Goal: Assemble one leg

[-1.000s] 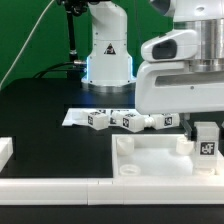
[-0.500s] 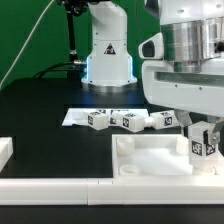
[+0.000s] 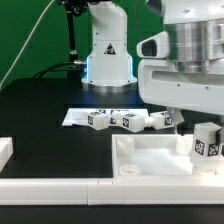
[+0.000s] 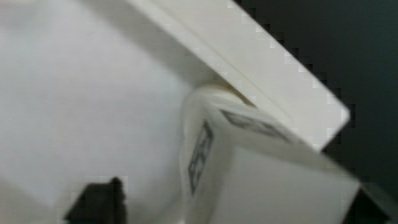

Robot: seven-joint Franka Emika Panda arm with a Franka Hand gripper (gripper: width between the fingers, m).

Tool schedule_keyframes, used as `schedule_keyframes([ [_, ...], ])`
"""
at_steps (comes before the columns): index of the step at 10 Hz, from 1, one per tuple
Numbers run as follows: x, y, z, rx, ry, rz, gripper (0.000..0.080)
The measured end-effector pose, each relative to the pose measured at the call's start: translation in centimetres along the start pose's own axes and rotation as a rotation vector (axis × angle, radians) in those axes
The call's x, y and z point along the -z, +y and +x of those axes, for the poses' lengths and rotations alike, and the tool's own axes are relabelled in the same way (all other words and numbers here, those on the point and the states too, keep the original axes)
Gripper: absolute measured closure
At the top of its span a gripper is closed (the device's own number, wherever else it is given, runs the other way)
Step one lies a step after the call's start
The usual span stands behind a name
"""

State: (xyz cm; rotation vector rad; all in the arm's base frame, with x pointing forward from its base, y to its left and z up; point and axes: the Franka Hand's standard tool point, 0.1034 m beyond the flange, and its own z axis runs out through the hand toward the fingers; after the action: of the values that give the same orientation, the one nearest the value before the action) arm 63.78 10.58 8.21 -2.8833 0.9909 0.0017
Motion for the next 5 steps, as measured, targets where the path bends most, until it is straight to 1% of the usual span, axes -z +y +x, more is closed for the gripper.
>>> schedule_keyframes([
  [1,0.01,-0.18,0.07,0.183,-0.016,-0.008,0.0216],
  [2,-0.01,-0.06,-0.09,0.327,-0.045,-0.023,0.0164],
  [3,0.00,-0.17,0.05,0.360,-0.037,-0.017,0.0154],
  [4,-0.04,-0.12,0.07,0.415,-0.037,-0.017,0.0154],
  [5,-0.04,-0.10,0.09,0.509,-0.038,-0.016,0.0151],
])
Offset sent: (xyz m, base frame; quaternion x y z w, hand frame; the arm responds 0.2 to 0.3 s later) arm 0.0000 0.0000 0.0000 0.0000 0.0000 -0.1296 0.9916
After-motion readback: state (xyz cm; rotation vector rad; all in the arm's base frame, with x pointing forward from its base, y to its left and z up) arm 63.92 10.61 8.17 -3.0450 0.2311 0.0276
